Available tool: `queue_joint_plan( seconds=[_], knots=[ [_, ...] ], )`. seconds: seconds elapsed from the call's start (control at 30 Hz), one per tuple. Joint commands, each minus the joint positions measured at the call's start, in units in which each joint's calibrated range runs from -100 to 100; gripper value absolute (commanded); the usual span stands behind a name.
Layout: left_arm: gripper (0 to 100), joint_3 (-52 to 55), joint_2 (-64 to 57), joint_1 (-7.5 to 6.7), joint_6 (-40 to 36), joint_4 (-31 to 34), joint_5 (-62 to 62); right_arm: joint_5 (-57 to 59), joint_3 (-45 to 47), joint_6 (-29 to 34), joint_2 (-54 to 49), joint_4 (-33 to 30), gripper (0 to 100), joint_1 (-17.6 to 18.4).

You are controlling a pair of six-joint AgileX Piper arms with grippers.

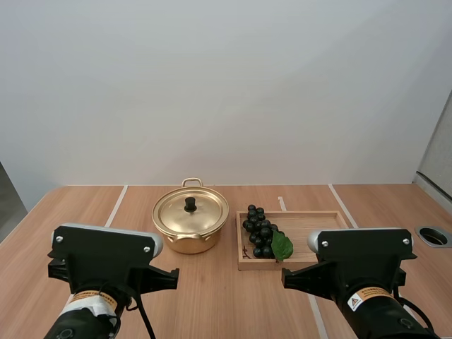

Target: Open the pot, put the pineapple inside, and close it

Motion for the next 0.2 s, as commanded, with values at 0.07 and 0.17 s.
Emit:
queue_joint_plan(
  seconds=[0.07,0.17],
  knots=[
    [0,0.03,-0.23,0.56,-0.42,0.32,-1.29,-1.12,0.07,0.16,-0.34,1.06,0,-0.02],
    [0,0.03,-0.23,1.01,-0.42,0.32,-1.29,-1.12,0.07,0.16,-0.34,1.06,0,-0.02]
  ],
)
